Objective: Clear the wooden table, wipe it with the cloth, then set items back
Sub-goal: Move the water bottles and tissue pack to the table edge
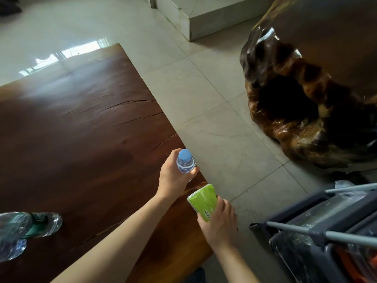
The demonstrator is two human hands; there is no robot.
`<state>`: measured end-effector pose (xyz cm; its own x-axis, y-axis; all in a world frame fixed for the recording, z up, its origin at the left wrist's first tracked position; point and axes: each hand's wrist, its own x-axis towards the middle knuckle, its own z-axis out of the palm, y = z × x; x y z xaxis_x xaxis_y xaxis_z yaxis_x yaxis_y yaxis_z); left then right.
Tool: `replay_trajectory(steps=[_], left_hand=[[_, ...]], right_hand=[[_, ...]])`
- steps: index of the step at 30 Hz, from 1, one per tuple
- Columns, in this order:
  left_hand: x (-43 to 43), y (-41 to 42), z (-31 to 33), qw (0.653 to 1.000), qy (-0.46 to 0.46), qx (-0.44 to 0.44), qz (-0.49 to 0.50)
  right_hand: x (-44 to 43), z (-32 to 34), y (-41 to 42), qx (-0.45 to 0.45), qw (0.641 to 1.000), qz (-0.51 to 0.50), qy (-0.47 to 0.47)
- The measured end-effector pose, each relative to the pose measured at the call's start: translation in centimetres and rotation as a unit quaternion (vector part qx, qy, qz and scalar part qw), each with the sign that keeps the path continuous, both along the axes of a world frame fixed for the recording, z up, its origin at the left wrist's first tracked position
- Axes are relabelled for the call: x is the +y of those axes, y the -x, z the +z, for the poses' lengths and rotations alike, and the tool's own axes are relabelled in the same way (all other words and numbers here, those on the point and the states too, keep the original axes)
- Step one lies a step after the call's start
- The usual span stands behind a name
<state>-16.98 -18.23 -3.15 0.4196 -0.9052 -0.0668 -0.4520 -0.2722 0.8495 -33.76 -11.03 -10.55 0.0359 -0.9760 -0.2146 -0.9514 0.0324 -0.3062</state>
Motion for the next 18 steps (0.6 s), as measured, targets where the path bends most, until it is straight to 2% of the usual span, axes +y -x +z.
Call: replay_trajectory(steps=[9, 18], left_hand=[[0.0, 0.0, -0.9, 1.0, -0.006, -0.016, -0.018], [0.9, -0.7, -0.9, 0.998, -0.046, 0.011, -0.042]], right_hand=[[-0.2, 0.2, -0.1, 0.001, 1.0, 0.005, -0.016], [-0.1, 0.5, 0.1, -0.013, 1.0, 0.007, -0.027]])
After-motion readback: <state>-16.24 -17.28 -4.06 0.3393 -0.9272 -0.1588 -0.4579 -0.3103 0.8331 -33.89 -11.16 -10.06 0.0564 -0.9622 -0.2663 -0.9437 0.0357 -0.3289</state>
